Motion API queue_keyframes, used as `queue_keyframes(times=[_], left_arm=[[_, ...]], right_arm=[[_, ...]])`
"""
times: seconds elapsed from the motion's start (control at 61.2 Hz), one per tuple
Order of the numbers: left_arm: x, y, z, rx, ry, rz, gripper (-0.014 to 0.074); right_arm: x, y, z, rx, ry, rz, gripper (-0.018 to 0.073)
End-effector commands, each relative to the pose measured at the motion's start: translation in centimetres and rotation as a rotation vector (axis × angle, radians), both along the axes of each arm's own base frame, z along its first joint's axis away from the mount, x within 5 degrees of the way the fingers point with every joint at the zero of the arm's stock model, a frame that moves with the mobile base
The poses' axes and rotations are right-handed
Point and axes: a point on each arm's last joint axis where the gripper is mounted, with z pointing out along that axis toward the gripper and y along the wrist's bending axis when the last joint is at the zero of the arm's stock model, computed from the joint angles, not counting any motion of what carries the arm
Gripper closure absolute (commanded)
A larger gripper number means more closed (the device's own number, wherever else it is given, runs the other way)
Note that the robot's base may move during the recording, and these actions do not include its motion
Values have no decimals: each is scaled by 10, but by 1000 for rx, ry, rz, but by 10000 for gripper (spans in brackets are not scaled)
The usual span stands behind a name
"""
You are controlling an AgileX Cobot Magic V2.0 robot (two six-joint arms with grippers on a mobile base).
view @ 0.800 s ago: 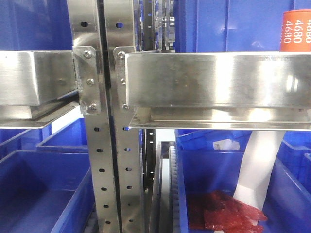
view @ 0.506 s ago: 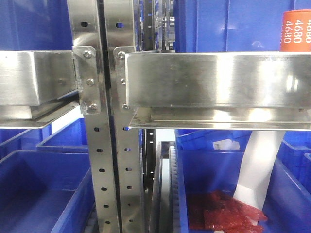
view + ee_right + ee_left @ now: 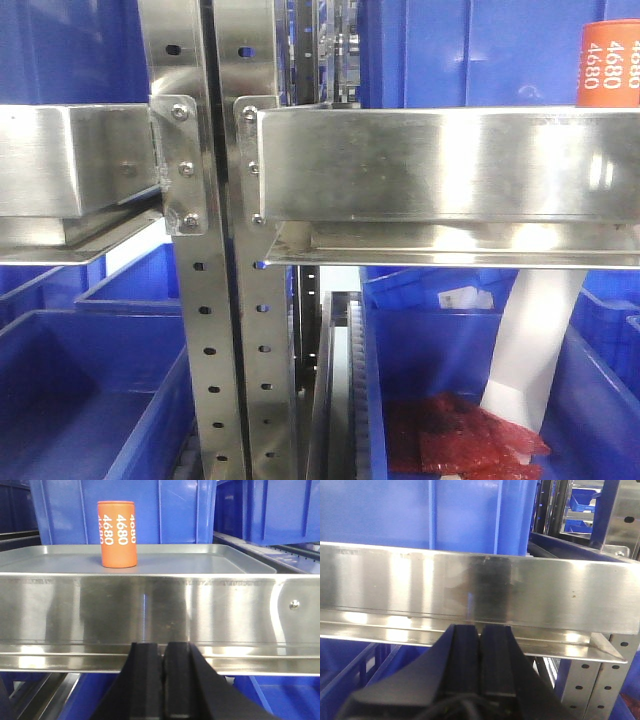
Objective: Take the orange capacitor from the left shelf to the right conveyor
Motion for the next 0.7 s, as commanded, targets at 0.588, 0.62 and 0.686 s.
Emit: queue_keyframes(times=[0.588, 0.62, 0.686], left_arm=[[-2, 0, 11, -8, -107, 0, 723], [-2, 0, 11, -8, -107, 0, 723], [-2, 0, 11, -8, -107, 0, 723]], right_arm=[[-9, 1, 111, -22, -248, 1, 503], [-6, 0, 123, -22, -246, 1, 503], [3, 0, 140, -21, -235, 1, 499]])
